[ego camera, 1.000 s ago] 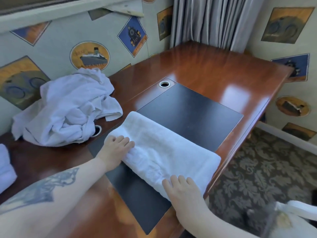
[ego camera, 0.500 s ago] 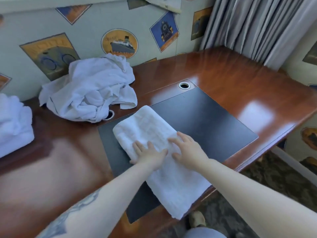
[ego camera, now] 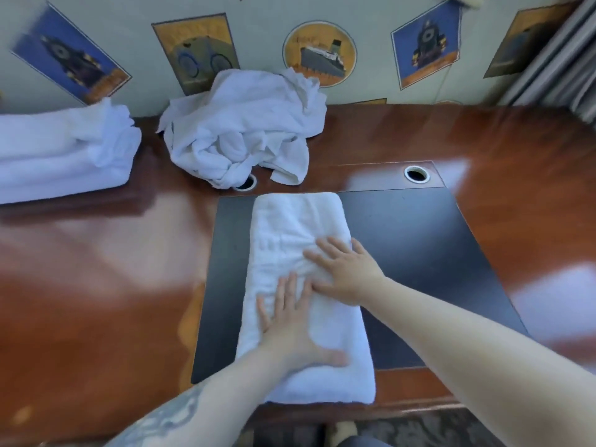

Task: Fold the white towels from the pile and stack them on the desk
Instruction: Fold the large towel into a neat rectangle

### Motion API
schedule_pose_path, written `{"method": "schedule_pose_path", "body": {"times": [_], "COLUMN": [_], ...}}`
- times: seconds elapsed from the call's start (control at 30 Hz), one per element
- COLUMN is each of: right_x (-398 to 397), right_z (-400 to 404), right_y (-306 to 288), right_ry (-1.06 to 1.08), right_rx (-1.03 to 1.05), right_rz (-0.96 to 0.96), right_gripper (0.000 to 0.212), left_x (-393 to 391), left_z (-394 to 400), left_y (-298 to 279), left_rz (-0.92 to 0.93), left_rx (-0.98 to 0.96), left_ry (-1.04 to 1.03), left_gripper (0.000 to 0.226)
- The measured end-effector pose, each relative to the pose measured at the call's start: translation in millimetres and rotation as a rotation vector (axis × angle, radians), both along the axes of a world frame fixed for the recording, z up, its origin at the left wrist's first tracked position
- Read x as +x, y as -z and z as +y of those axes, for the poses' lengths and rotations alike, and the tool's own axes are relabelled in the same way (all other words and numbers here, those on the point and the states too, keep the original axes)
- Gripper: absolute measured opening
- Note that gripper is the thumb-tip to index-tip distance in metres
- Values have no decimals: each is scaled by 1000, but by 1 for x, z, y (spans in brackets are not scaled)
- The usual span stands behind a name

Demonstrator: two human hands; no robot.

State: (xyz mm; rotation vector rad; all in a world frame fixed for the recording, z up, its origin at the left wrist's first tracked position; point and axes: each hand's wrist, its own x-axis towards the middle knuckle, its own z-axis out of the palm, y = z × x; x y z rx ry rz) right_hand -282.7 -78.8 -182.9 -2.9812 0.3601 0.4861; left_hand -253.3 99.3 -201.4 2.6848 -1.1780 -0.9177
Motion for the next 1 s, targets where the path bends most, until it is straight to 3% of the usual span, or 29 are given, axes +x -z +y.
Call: {"method": "schedule_pose_path", "body": {"times": [0.13,0.27,0.37,0.43,0.57,0.63,0.73,0.8,1.0], "right_x": [-21,-42,-73,-93,-83,-59,-38,-39,-57], "right_z": [-2,25,52,61,54,55,65,58,10], "right_y": [2,1,5,8,4,2,12,25,32], "right_ry": [86,120,69,14,47,23,-63,-27,157], "right_rx": [34,0,53,57,97,111,59,65,81], "right_rz": [-73,-172,-198,-219,-295,-308,-169,-89,-148], "right_gripper": [70,71,76,71,55,58,72,66,67], "left_x": [62,101,111,113,76,43,6,7,68], "left_z": [12,15,31,51,53,22,-14,-13,57], "left_y": [-17,-42,-53,-56,-38,-24,0,13,16], "left_rz": [-101,-198,-258,-219,-344,-380,-357,-406,-475], "left_rx": [149,305,326,285,33,-86,1,65,87], "left_ry": [338,479,412,270,-77,-173,-243,-242,-271], "left_gripper": [144,140,122,97,67,55,58,61,57]}}
